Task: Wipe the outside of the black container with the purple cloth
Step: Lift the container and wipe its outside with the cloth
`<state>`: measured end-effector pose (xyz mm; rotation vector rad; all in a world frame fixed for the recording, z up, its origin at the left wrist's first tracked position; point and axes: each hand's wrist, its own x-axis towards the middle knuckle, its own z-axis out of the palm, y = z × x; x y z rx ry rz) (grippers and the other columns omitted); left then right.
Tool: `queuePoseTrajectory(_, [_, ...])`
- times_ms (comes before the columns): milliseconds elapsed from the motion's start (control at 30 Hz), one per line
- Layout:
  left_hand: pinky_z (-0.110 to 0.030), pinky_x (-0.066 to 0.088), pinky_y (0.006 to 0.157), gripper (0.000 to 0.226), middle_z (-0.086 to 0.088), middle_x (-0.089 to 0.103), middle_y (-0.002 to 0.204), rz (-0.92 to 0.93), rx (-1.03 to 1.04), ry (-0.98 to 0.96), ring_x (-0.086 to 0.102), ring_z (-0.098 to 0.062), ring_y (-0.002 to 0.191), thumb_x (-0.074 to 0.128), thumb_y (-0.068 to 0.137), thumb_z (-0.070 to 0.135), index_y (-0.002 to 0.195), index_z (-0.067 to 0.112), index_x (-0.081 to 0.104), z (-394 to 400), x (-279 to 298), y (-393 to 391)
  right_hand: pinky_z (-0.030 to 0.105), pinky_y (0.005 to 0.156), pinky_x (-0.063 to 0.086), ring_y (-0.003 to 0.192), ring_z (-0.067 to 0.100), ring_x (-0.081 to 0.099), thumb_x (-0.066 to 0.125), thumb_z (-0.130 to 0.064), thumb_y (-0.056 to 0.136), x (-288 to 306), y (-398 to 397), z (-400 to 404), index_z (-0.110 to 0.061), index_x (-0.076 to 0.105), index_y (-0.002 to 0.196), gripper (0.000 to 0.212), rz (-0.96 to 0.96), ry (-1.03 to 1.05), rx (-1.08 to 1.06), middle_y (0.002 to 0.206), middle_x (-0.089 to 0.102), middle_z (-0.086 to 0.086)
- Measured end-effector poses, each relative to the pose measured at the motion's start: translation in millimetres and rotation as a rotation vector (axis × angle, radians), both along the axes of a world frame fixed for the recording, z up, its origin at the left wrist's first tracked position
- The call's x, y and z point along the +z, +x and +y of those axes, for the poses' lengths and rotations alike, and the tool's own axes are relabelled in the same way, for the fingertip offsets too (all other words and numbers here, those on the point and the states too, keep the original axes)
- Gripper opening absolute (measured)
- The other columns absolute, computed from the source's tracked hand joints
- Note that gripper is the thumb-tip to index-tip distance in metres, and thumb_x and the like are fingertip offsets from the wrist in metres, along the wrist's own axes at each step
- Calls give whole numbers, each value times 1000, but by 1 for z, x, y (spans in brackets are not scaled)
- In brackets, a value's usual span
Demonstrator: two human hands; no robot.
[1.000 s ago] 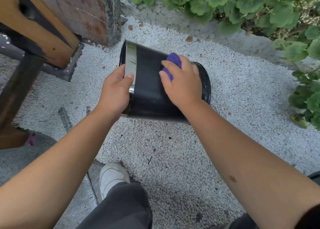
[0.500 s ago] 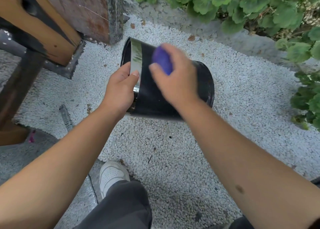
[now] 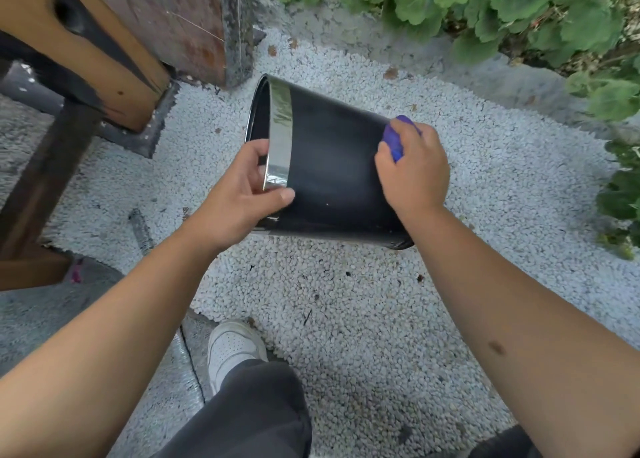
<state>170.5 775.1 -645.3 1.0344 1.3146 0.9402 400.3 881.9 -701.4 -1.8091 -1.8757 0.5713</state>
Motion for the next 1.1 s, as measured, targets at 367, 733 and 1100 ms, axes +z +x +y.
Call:
queuePoseTrajectory(367, [-13,54,73,41,17,76,96,273,33,35,69,-5,82,62,91,1,109,37,64,1,17,7,18,92,40,108,11,59,60,-39,85,39,-10,12,-29,66,124,40,276,-3,-47,121,66,-9])
queuePoseTrajectory(733, [-23,50,94,51,12,76,106,61,347,-49,67,-2,109,27,100,52,98,36,75,39,38,32,39,91,50,107,29,62,64,-35,88,72,-86,-29,-16,71,117,36,175,411,333,123,64,13])
queuePoseTrajectory(1100, [-25,47,51,24,9,72,76,32,264,50,65,-9,65,54,77,26,87,29,75,33,23,19,37,91,48,116,22,56,49,-46,91,11,7,9,-36,63,126,39,28,41,-37,140,52,-3])
